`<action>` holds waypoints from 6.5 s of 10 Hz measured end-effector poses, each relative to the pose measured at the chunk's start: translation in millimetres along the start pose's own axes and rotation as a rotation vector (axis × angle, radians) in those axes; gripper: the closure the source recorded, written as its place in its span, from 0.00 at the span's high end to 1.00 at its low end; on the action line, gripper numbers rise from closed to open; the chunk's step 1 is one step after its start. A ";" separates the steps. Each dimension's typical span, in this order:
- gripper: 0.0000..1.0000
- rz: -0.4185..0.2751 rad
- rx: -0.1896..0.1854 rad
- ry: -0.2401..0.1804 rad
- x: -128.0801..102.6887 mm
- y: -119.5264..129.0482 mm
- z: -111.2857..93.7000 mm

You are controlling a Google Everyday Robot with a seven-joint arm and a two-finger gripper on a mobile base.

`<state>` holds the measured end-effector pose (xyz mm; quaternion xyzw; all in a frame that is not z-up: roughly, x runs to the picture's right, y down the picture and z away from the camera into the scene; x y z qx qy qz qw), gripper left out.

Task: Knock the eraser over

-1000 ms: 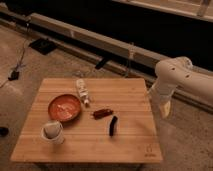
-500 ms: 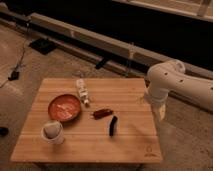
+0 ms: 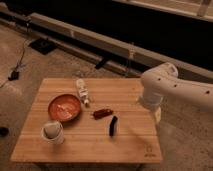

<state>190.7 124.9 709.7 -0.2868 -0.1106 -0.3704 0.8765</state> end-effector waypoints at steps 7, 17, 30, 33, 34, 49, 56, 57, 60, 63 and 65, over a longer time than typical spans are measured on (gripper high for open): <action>0.80 -0.033 -0.009 0.035 -22.3 -4.1 11.9; 0.80 -0.076 -0.015 0.071 -38.4 -12.1 26.8; 0.80 -0.150 -0.023 0.100 -76.6 -66.3 19.3; 0.80 -0.081 -0.020 0.086 -53.0 -47.3 18.5; 0.80 -0.059 -0.024 0.079 -46.4 -40.4 20.2; 0.80 -0.288 0.046 -0.023 -96.0 -55.6 42.4; 0.80 -0.414 0.079 -0.042 -129.5 -79.7 39.9; 0.80 -0.447 0.083 -0.054 -136.6 -84.8 40.0; 0.80 -0.510 0.087 -0.081 -147.7 -89.5 41.2; 0.80 -0.484 0.090 -0.068 -124.0 -98.6 42.9; 0.80 -0.506 0.089 -0.072 -124.8 -100.5 44.5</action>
